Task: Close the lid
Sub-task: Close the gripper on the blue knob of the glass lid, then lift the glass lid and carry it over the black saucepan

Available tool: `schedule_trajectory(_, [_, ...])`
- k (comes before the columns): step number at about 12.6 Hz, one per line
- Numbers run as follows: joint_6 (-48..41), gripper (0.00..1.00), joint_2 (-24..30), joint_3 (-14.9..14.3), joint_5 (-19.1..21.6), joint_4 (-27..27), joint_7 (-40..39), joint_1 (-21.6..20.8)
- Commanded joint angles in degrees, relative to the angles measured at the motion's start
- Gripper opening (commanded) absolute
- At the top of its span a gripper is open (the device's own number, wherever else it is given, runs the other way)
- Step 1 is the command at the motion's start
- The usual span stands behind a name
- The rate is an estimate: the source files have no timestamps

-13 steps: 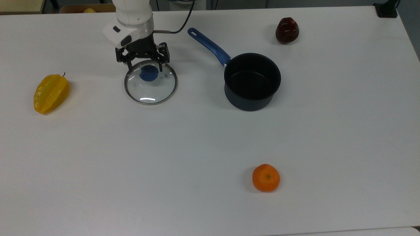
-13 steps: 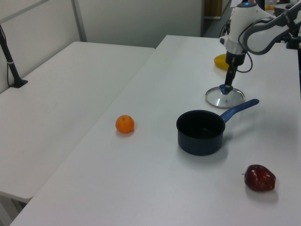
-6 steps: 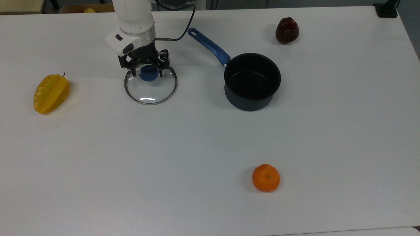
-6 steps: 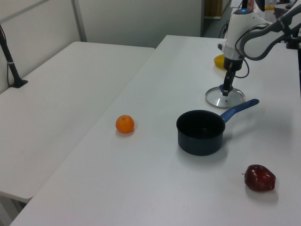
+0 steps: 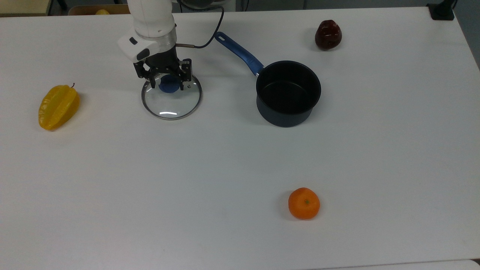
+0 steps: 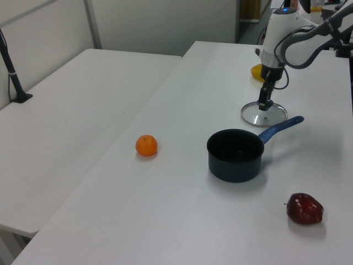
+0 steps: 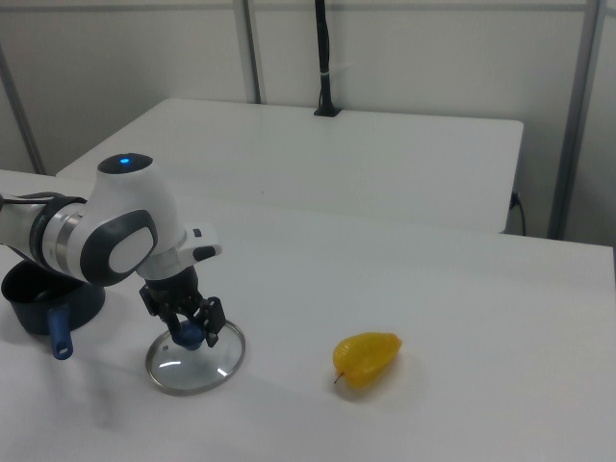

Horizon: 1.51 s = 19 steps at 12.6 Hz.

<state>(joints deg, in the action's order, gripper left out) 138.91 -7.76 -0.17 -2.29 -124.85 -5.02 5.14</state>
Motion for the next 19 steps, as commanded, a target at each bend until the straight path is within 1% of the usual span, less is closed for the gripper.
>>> schedule_trajectory(1, [-2.9, 0.81, 1.1, -0.1, 0.8, -0.1, 2.2, -0.4])
schedule_trajectory(2, [-3.5, 0.81, 1.5, -0.1, 0.8, -0.1, 2.3, -0.3])
schedule_trajectory(3, [-3.6, 0.78, 1.6, -0.1, 0.8, -0.1, 2.4, -0.3])
schedule_trajectory(5, [-3.6, 0.75, 1.7, -0.1, 0.8, -0.1, 3.3, -0.2])
schedule_trajectory(7, [-3.6, 0.63, 1.8, -0.1, 0.8, 0.4, 3.5, 0.2])
schedule_trajectory(8, [-3.6, 0.55, 1.9, -0.1, 0.9, 0.6, 4.0, 0.4])
schedule_trajectory(9, [-3.6, 0.5, 2.0, -0.1, 1.0, 0.7, 4.3, 0.4])
schedule_trajectory(10, [-5.1, 0.46, 2.2, -0.1, 1.0, 2.1, 4.4, 0.5])
schedule_trajectory(11, [-9.4, 0.45, 2.1, -0.1, 1.0, 4.9, 4.8, 0.6])
schedule_trajectory(15, [-16.5, 0.45, 1.6, -0.2, 1.4, 13.0, 5.9, 1.3])
schedule_trajectory(17, [-20.4, 0.45, 1.1, -0.2, 1.4, 18.6, 5.9, 1.1])
schedule_trajectory(18, [-23.6, 0.45, 1.0, -0.2, 1.4, 22.5, 5.8, 0.7])
schedule_trajectory(19, [-25.3, 0.45, 1.0, 0.0, 1.4, 24.5, 5.9, 0.2])
